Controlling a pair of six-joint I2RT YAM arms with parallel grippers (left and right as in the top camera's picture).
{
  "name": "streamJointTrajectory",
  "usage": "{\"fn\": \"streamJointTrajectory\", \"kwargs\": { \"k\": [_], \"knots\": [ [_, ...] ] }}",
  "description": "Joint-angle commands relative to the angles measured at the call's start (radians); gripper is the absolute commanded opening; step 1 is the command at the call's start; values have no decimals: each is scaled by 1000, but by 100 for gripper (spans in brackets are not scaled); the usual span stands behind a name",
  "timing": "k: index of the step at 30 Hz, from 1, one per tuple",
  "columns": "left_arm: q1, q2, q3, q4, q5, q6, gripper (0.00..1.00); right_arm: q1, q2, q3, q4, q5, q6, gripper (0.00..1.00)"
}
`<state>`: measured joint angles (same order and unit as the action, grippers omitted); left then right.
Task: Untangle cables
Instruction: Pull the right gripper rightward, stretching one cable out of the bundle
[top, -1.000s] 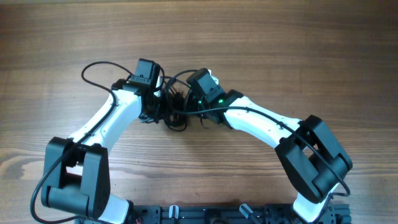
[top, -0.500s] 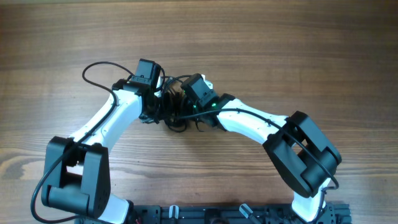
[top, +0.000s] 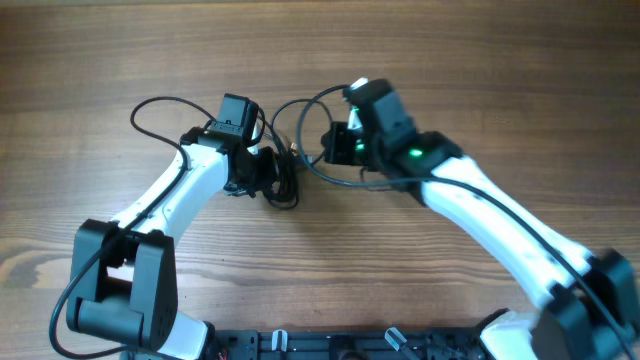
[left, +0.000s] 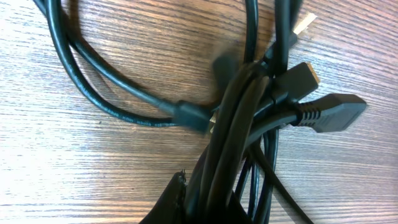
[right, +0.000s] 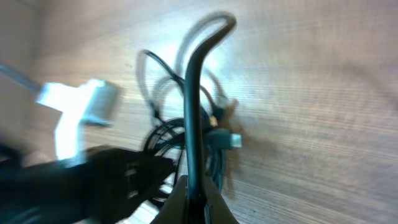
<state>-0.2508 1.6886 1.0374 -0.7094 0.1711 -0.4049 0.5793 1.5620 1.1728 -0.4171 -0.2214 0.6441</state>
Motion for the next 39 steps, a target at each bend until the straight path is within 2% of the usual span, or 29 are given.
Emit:
{"fn": "streamJointTrajectory", "kwargs": {
  "k": [1, 12, 19, 26, 37, 39],
  "knots": [
    [2, 10, -5, 3, -61, 8, 4, -53, -105, 2, -29, 27, -114, 4],
    [2, 10, -5, 4, -140, 8, 4, -216, -139, 1, -228, 459, -121, 4],
    [2, 10, -5, 34, -140, 8, 4, -279, -136, 0, -303, 528, -121, 4],
    [2, 10, -5, 46, -140, 8, 4, -328, -119, -1, -392, 743, -56, 4],
    [2, 10, -5, 142, -170, 4, 4, -499, -112, -3, -437, 770, -31, 4],
    [2, 10, -5, 178, -169, 3, 4, -529, -112, -3, -443, 734, -33, 8]
  ]
}}
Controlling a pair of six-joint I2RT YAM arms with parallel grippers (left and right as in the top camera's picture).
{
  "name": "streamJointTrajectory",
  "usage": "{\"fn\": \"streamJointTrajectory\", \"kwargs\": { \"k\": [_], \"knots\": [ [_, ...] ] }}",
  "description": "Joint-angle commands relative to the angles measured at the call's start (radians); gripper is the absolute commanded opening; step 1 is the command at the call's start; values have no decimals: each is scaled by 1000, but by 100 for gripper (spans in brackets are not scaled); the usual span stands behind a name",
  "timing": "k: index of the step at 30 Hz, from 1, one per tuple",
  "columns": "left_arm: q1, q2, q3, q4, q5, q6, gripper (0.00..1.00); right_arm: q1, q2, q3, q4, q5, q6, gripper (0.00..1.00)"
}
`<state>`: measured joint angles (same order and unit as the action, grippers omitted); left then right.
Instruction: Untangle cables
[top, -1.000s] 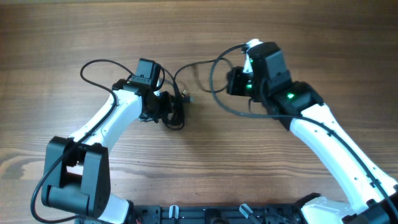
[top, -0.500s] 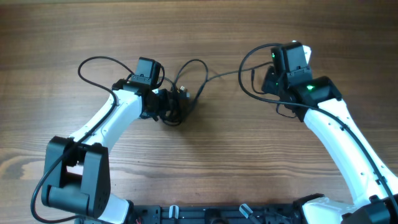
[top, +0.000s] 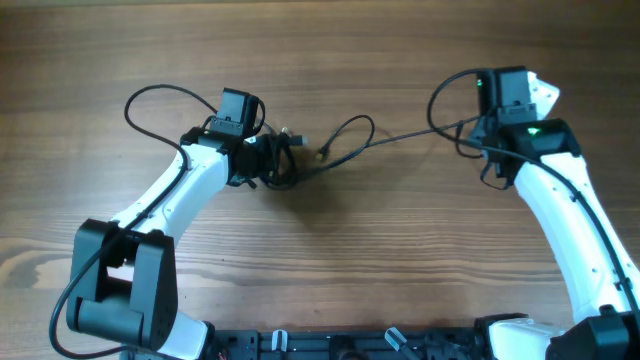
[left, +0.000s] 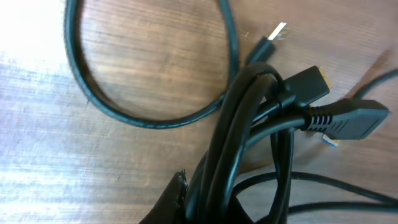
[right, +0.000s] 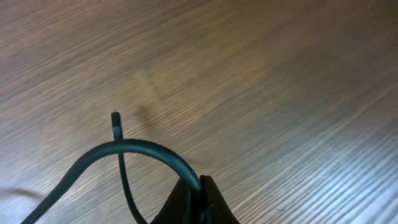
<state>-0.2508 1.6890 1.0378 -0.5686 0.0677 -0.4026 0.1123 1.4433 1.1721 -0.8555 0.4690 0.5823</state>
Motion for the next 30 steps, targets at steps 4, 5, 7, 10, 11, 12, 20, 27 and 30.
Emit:
{"fn": "streamJointTrajectory", "kwargs": {
  "k": [4, 5, 7, 10, 11, 12, 20, 27, 30],
  "knots": [
    [2, 9, -5, 104, -46, -26, 4, -79, 10, -2, 3, -134, 14, 42],
    [2, 9, -5, 112, -32, -25, 4, -79, 11, -2, 6, -165, -7, 49],
    [2, 3, 2, 120, 3, -24, 4, -79, 16, -2, 13, -233, -35, 65],
    [2, -18, 15, 121, 10, -20, 4, -79, 24, -2, 30, -390, -37, 74],
    [2, -29, 17, 122, 10, -20, 4, -79, 28, -2, 39, -463, -39, 74],
    [2, -36, 17, 127, 10, -20, 4, -77, 33, -2, 50, -546, -60, 74],
    [2, -37, 16, 130, 10, 4, 4, -76, 69, -2, 97, -1007, -269, 86],
    [2, -38, 16, 124, 10, 29, 4, -40, 143, -2, 115, -1009, -235, 86],
    [2, -38, 16, 124, 10, 33, 4, -3, 198, -2, 143, -1016, -207, 86]
  ]
}}
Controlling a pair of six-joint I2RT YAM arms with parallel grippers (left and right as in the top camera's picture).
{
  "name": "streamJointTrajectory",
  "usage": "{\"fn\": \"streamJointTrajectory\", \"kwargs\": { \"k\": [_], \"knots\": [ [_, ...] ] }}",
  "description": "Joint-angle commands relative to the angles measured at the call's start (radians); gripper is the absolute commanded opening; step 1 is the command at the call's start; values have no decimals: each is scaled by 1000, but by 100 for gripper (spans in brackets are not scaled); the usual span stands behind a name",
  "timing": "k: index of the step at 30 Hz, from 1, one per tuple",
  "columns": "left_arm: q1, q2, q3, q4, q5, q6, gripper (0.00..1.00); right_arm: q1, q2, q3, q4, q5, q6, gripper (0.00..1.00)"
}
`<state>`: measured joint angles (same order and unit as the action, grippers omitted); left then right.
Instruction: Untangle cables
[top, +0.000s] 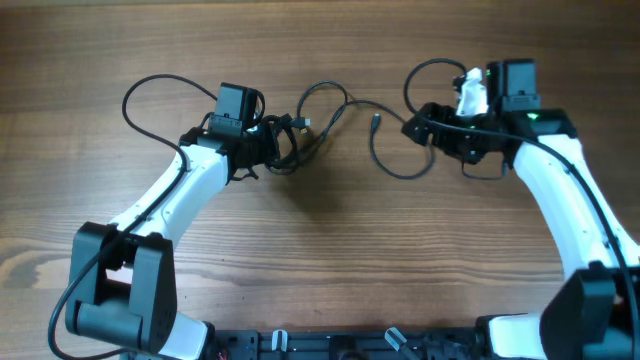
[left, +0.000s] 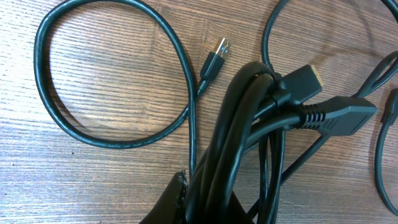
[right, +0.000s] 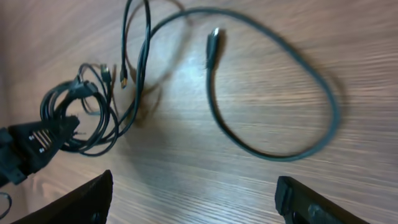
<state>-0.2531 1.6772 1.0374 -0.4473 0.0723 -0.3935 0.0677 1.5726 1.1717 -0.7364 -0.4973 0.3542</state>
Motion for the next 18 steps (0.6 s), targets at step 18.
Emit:
{"fn": "streamJointTrajectory", "kwargs": {
  "k": [18],
  "knots": [
    [4, -26, 16, -8, -133, 34, 4, 346, 437, -2, 597, -73, 376, 68]
  ]
}}
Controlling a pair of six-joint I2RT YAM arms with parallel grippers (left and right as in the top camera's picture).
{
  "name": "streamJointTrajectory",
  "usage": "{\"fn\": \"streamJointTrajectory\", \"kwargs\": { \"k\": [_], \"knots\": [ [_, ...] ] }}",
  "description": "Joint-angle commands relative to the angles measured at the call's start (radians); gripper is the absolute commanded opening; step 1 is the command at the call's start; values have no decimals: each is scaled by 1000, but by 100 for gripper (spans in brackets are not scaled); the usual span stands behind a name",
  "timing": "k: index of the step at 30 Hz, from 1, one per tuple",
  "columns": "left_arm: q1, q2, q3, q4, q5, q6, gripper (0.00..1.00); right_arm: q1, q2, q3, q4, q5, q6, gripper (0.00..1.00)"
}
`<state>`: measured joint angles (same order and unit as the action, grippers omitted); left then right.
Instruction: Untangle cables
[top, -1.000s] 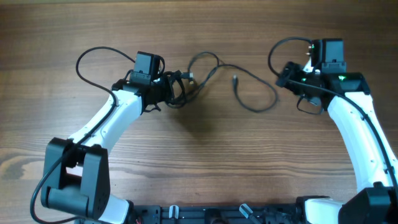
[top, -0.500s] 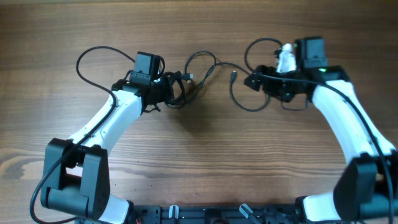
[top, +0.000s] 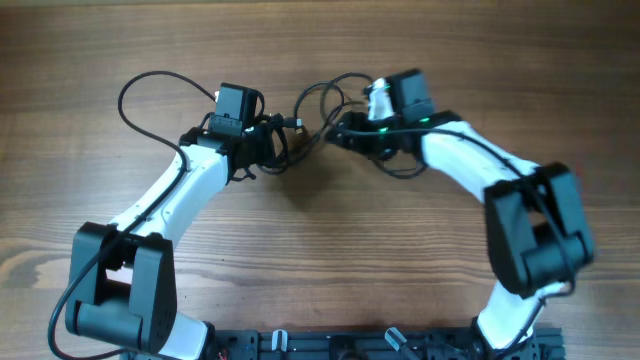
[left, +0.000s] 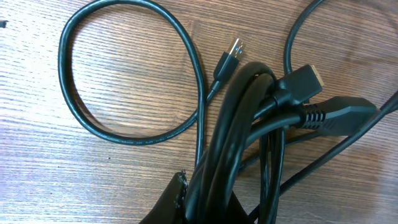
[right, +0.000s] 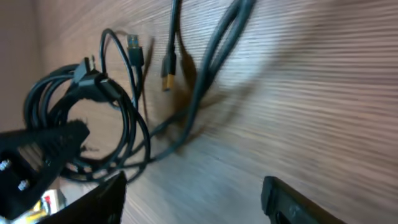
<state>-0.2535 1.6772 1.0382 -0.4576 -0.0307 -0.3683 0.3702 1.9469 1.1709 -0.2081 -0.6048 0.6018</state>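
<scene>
A bundle of black cables (left: 249, 130) is pinched in my left gripper (left: 208, 199), which is shut on it. Two wide flat plugs (left: 339, 116) and a small USB plug (left: 231, 53) stick out of the bundle, and one cable makes a loop (left: 124, 130) on the wood. In the overhead view the left gripper (top: 268, 152) holds the tangle (top: 290, 135) at the table's middle back. My right gripper (top: 340, 128) is just right of it, open and empty. From the right wrist the bundle (right: 93, 118) and two loose plug ends (right: 166, 65) lie ahead of the open gripper (right: 193, 193).
Wooden table (top: 330, 260) all round. A thin black loop (top: 150, 85) arches behind the left arm. Part of a separated cable (top: 400, 170) lies under the right forearm. The arm bases stand at the near edge.
My open right gripper was at the right of the table and is now just right of the tangle. The left gripper still holds the bundle in the same place.
First my right gripper was shut on a cable next to the bundle in the left gripper. Then it was far right with that cable stretched out. Later it was open, with the cable lying in a loose loop. Now it is back beside the tangle.
</scene>
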Motion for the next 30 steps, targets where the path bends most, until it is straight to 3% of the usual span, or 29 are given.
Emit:
{"fn": "streamJointTrajectory", "kwargs": {
  "k": [1, 6, 10, 13, 15, 18, 23, 30],
  "knots": [
    [5, -26, 16, 2, -30, 8, 4, 56, 81, -1, 93, 79, 161, 68],
    [5, -26, 16, 2, -30, 8, 4, 112, 158, -1, 152, 328, 269, 68],
    [5, -26, 16, 2, -30, 8, 4, 124, 192, -1, 178, 354, 267, 45],
    [5, -26, 16, 2, -30, 8, 4, 120, 189, -1, 187, 354, 261, 21],
    [5, -26, 16, 2, -30, 8, 4, 113, 189, -1, 195, 355, 261, 18],
    [5, -26, 16, 2, -30, 8, 4, 89, 189, -1, 200, 358, 261, 4],
    [5, -26, 16, 2, -31, 9, 4, 58, 185, -1, 198, 293, 245, 4],
    [5, -26, 16, -18, -84, 9, 56, 16, 146, -1, 141, 233, 187, 4]
  ]
}}
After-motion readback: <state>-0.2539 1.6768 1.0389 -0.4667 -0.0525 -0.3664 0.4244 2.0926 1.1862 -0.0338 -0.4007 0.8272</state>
